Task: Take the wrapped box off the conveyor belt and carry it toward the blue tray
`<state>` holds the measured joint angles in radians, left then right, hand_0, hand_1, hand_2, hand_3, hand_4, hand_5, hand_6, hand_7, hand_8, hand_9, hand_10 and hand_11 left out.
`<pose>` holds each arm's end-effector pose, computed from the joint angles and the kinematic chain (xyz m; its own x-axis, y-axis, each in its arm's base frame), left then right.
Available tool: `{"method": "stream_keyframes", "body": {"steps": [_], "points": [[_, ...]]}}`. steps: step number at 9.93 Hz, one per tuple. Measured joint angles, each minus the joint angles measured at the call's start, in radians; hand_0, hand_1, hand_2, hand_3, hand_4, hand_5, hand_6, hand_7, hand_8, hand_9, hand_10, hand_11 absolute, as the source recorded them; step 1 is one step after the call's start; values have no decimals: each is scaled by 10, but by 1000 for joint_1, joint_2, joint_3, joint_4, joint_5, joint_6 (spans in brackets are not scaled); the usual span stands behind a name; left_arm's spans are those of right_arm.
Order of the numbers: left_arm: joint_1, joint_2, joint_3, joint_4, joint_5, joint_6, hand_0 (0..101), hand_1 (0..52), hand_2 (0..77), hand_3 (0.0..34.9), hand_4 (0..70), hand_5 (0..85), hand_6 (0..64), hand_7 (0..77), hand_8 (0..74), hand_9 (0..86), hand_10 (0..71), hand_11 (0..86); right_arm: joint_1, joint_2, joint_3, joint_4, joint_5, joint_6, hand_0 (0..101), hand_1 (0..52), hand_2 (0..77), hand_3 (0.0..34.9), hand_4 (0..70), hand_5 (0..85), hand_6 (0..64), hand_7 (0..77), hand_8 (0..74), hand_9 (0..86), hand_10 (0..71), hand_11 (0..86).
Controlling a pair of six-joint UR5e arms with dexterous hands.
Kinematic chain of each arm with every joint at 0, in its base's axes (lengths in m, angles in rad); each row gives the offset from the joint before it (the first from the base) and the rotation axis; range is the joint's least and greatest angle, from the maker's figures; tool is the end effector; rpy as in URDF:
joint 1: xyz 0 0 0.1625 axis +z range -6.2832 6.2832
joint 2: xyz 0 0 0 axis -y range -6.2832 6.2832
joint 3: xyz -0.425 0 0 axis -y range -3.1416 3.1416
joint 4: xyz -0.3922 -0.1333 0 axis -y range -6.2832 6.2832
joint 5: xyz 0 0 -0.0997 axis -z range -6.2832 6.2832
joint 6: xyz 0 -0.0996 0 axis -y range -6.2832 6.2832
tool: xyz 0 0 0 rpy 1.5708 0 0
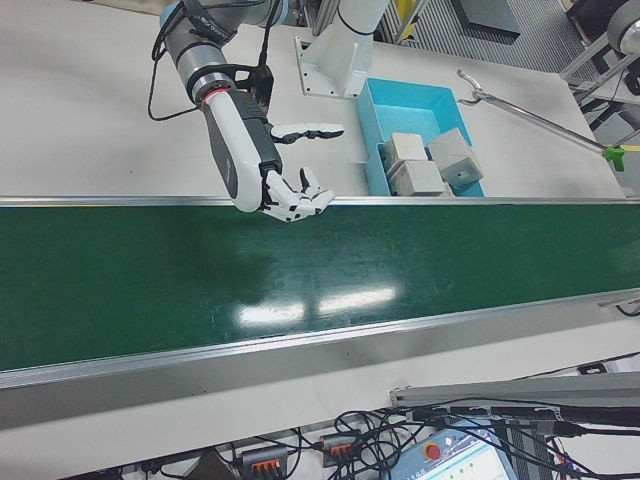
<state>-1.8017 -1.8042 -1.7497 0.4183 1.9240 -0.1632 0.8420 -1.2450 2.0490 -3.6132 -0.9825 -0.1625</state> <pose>-0.2222 -0.5133 0.5191 -0.9791 -0.1194 0.1645 -0.1626 -0.0256 -0.9864 -0.2050 -0.5127 0.3499 -0.9923 0.1212 -0.0258 0.0575 0.2665 -0.9621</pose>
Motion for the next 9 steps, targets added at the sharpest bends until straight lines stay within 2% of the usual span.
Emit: {"method": "stream_keyframes", "body": {"steps": [1, 2, 3, 4, 5, 6, 7, 8, 9], "points": [[0, 0, 0, 0, 0, 0, 0, 0, 11, 0, 5, 11, 5, 5, 5, 0, 5, 5, 0, 0, 1, 0, -7, -1, 483, 158, 93, 1, 120, 453, 513, 589, 475, 475, 442, 453], [0, 0, 0, 0, 0, 0, 0, 0, 11, 0, 5, 11, 0, 5, 5, 0, 5, 5, -1, 1, 0, 2, -10, -1, 473, 104, 65, 3, 27, 136, 273, 327, 191, 185, 136, 180], [0, 0, 0, 0, 0, 0, 0, 0, 11, 0, 5, 11, 0, 5, 5, 0, 5, 5, -4, 2, -2, 4, -11, -1, 473, 104, 65, 3, 27, 136, 273, 327, 191, 185, 136, 180], [0, 0, 0, 0, 0, 0, 0, 0, 11, 0, 0, 11, 5, 5, 5, 5, 5, 0, -7, 4, -5, 6, -11, 1, 468, 115, 49, 4, 76, 60, 185, 229, 65, 93, 0, 76], [0, 0, 0, 0, 0, 0, 0, 0, 11, 0, 5, 11, 5, 5, 5, 0, 5, 5, -10, 7, -8, 8, -11, 2, 467, 120, 49, 4, 93, 11, 93, 131, 0, 16, 0, 16], [0, 0, 0, 0, 0, 0, 0, 0, 11, 0, 5, 11, 0, 5, 5, 0, 5, 0, -12, 8, -10, 9, -10, 2, 467, 120, 76, 0, 76, 22, 0, 33, 38, 11, 0, 16], [0, 0, 0, 0, 0, 0, 0, 0, 11, 0, 5, 11, 0, 5, 5, 0, 5, 0, -14, 9, -19, 13, -9, 2, 467, 120, 76, 0, 76, 22, 0, 33, 38, 11, 0, 16], [0, 0, 0, 0, 0, 0, 0, 0, 11, 0, 5, 11, 5, 5, 5, 5, 5, 0, -14, 10, -32, 26, -10, 2, 467, 131, 82, 0, 82, 33, 65, 142, 38, 87, 0, 16], [0, 0, 0, 0, 0, 0, 0, 0, 11, 0, 5, 11, 5, 5, 5, 5, 5, 0, -14, 10, -42, 41, -10, 2, 467, 131, 82, 0, 104, 76, 93, 185, 44, 65, 0, 16]]}}
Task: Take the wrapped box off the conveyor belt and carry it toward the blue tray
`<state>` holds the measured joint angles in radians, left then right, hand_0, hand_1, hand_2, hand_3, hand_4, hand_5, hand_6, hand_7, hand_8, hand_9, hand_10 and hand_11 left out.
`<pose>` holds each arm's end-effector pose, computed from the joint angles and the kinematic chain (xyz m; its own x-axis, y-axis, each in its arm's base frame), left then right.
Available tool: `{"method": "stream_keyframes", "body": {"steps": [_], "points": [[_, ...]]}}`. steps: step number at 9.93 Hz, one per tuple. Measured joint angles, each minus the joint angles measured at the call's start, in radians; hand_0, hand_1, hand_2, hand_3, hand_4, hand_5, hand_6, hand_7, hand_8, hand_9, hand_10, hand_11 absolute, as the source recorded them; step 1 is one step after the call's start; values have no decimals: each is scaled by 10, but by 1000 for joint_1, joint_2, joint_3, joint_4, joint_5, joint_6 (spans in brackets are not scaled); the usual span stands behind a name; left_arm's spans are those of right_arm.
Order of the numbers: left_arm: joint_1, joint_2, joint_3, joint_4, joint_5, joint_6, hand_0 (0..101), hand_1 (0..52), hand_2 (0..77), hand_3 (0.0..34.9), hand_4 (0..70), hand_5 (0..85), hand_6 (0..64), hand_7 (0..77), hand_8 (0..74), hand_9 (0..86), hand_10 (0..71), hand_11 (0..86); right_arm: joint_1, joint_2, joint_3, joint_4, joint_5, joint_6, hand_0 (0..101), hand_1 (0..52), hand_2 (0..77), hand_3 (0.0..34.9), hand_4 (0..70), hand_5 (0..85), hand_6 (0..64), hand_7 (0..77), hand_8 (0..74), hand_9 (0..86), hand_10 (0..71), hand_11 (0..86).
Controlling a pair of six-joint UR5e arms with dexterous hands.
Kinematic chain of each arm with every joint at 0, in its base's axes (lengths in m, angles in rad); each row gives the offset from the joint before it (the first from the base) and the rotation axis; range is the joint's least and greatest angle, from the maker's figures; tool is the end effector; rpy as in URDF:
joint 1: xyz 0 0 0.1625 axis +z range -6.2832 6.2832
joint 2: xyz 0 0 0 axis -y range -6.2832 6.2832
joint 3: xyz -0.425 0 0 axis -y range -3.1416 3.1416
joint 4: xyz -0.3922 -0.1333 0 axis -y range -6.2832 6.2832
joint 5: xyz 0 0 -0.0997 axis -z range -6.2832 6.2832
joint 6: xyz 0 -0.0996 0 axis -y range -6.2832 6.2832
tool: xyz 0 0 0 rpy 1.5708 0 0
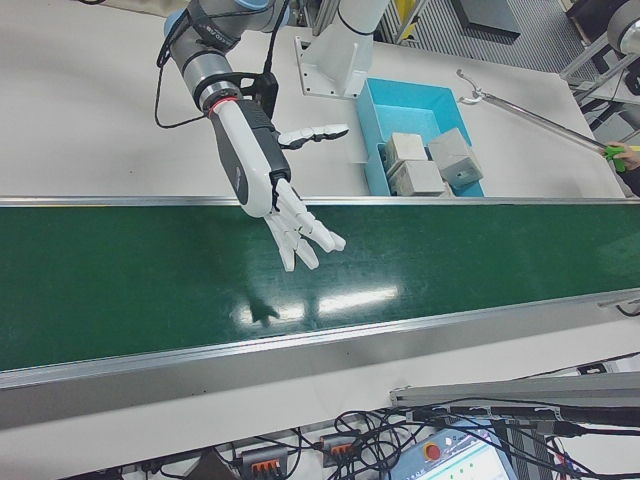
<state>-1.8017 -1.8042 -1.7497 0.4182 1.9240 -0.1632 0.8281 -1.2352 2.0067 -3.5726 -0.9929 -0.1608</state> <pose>-0.2222 -0.5133 0.5191 -0.9791 -0.1194 0.1645 -0.1626 -0.0255 -0.9864 -0.2222 -0.5196 0.3565 -0.9889 0.1454 -0.0292 0.0684 0.2728 -0.9596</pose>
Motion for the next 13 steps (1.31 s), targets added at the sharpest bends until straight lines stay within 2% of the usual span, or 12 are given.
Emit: {"method": "stream_keyframes", "body": {"steps": [3, 4, 5, 9, 11, 13], "points": [[0, 0, 0, 0, 0, 0, 0, 0, 5, 0, 5, 11, 5, 5, 5, 0, 5, 0, 0, 0, -10, 17, -1, 0, 468, 115, 49, 0, 104, 93, 120, 229, 60, 87, 0, 16], [0, 0, 0, 0, 0, 0, 0, 0, 5, 0, 5, 11, 5, 5, 5, 0, 5, 0, -1, 0, -12, 19, -1, 1, 469, 125, 65, 0, 115, 87, 109, 224, 60, 87, 0, 16], [0, 0, 0, 0, 0, 0, 0, 0, 11, 0, 5, 11, 5, 5, 5, 0, 5, 5, -2, 1, -16, 19, 0, 1, 469, 131, 60, 0, 109, 87, 87, 185, 60, 65, 0, 16], [0, 0, 0, 0, 0, 0, 0, 0, 11, 0, 5, 11, 0, 5, 5, 5, 0, 5, -4, 12, -25, 20, 2, 3, 469, 120, 55, 0, 142, 93, 93, 196, 60, 82, 0, 16], [0, 0, 0, 0, 0, 0, 0, 0, 11, 0, 5, 11, 5, 5, 5, 0, 5, 5, -4, 15, -26, 20, 2, 3, 469, 104, 38, 0, 142, 109, 104, 218, 76, 93, 0, 16], [0, 0, 0, 0, 0, 0, 0, 0, 5, 0, 5, 11, 5, 5, 5, 0, 0, 5, -4, 15, -26, 20, 2, 3, 470, 109, 38, 0, 142, 109, 104, 218, 76, 93, 0, 16]]}}
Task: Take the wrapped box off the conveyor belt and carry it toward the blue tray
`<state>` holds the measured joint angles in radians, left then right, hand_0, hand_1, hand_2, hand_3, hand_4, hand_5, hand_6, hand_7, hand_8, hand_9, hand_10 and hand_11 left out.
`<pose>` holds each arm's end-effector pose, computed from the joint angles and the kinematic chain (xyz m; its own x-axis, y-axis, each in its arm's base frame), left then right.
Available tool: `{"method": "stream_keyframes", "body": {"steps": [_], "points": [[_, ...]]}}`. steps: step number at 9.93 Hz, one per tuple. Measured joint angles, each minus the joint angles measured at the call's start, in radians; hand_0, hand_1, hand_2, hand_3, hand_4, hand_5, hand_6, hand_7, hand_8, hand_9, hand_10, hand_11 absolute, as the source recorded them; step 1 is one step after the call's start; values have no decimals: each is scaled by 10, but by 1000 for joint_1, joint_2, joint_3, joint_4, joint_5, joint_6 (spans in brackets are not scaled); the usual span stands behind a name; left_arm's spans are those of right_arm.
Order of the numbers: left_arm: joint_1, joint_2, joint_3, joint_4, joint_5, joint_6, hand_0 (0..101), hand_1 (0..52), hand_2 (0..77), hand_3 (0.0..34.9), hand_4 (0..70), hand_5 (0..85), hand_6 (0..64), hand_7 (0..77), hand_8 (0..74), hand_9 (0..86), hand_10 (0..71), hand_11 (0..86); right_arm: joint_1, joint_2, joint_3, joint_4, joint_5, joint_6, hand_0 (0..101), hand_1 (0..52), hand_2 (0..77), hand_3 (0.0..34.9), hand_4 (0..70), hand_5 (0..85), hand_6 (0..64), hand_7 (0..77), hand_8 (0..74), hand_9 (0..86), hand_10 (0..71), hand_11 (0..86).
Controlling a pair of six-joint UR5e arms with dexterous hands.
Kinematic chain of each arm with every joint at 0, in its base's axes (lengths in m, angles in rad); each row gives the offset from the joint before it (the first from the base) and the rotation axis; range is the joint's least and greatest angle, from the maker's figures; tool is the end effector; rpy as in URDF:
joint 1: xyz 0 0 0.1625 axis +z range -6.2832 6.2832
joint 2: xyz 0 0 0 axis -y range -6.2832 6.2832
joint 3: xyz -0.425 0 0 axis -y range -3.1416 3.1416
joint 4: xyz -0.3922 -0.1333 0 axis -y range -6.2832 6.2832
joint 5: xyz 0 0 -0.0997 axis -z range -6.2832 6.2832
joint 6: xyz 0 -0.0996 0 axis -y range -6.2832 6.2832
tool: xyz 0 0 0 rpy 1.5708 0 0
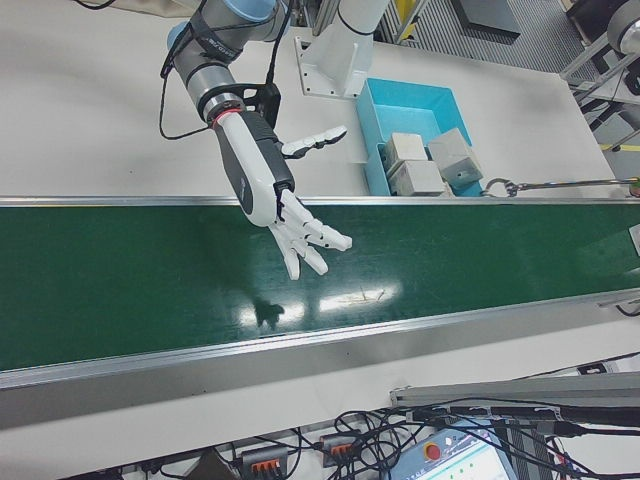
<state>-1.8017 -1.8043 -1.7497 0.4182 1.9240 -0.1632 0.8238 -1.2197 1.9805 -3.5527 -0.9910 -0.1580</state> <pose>-0.2222 -0.5133 0.5190 -0.9791 -0.1195 0.1645 -0.1626 -0.0254 -0.9864 -0.2309 -0.5258 0.3563 -0.9882 0.1488 -0.0375 0.0783 0.2783 -0.9573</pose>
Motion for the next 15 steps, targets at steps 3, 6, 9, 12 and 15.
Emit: {"method": "stream_keyframes", "body": {"steps": [3, 6, 9, 12, 15], "points": [[0, 0, 0, 0, 0, 0, 0, 0, 5, 0, 5, 11, 0, 5, 5, 5, 5, 5, -1, 1, 1, 0, 0, 1, 468, 125, 38, 0, 131, 104, 104, 218, 76, 93, 0, 16], [0, 0, 0, 0, 0, 0, 0, 0, 11, 0, 5, 11, 5, 5, 5, 0, 5, 0, 0, 2, 2, 0, 0, 1, 478, 147, 65, 0, 131, 98, 104, 218, 76, 98, 0, 16], [0, 0, 0, 0, 0, 0, 0, 0, 5, 0, 5, 11, 0, 5, 5, 0, 5, 5, 0, 2, 4, 0, 0, 2, 479, 142, 71, 0, 131, 104, 104, 218, 76, 98, 0, 16], [0, 0, 0, 0, 0, 0, 0, 0, 11, 0, 5, 11, 5, 5, 5, 0, 5, 5, 0, 2, 5, 0, 0, 2, 480, 120, 55, 0, 136, 104, 104, 218, 76, 98, 0, 16], [0, 0, 0, 0, 0, 0, 0, 0, 11, 0, 0, 11, 5, 5, 5, 0, 5, 5, 0, 2, 6, 0, 0, 3, 475, 120, 55, 0, 147, 104, 104, 218, 76, 98, 0, 16]]}}
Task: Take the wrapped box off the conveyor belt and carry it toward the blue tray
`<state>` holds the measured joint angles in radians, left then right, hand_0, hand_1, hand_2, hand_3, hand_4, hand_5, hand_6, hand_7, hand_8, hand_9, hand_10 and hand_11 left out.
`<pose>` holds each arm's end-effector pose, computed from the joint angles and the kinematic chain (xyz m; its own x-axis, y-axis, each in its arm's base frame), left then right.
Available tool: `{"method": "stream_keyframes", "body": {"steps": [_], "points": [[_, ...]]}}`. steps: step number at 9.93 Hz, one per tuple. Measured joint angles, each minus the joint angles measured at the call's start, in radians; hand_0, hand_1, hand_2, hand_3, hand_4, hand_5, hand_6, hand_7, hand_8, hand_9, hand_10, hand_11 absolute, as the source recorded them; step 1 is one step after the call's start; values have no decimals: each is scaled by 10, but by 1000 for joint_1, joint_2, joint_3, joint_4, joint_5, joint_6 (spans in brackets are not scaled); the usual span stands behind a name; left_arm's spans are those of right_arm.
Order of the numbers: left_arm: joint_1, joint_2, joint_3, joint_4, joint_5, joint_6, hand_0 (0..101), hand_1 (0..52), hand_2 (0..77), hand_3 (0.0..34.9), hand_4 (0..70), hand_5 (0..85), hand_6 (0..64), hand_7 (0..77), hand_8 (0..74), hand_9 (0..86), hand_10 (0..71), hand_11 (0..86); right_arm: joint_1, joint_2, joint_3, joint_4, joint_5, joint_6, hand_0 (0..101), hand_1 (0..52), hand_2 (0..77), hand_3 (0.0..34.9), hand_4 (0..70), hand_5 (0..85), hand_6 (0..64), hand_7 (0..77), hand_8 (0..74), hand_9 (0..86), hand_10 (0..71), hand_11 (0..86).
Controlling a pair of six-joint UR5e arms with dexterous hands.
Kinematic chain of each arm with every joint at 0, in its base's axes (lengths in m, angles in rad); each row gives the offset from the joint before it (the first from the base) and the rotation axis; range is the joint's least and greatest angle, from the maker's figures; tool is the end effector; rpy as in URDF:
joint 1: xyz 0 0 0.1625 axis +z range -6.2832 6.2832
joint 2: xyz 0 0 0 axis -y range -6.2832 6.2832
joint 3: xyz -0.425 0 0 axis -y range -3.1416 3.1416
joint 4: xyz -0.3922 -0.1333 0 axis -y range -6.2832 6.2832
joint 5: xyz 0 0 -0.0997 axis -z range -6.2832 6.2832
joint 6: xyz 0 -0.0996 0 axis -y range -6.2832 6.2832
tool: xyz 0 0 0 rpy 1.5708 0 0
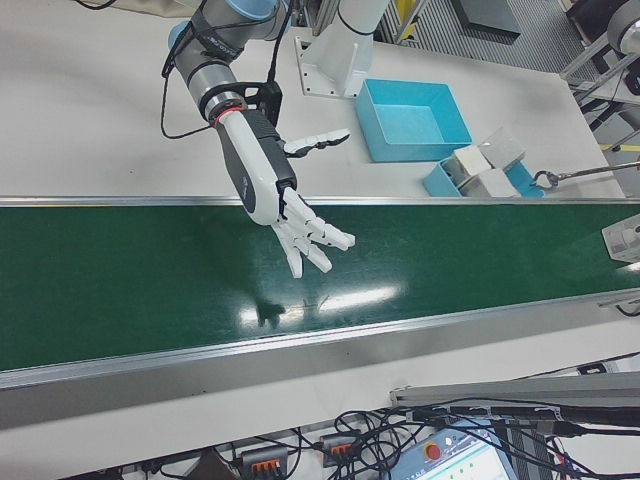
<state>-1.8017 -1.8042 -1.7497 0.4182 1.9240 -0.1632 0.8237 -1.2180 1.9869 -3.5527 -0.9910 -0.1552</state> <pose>-0.2222 -0.5133 0.5191 -0.9791 -0.1194 0.1645 -0.1626 -0.0255 -0.9864 -0.2302 -0.5251 0.3528 -0.9877 0.1500 -0.0448 0.0863 0.2835 -0.9551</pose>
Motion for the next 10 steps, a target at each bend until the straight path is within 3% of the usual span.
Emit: {"method": "stream_keyframes", "body": {"steps": [10], "points": [[0, 0, 0, 0, 0, 0, 0, 0, 5, 0, 5, 11, 0, 5, 5, 5, 0, 5, -3, 0, -6, 0, 0, 2, 471, 109, 55, 0, 147, 109, 104, 229, 82, 98, 0, 16]]}}
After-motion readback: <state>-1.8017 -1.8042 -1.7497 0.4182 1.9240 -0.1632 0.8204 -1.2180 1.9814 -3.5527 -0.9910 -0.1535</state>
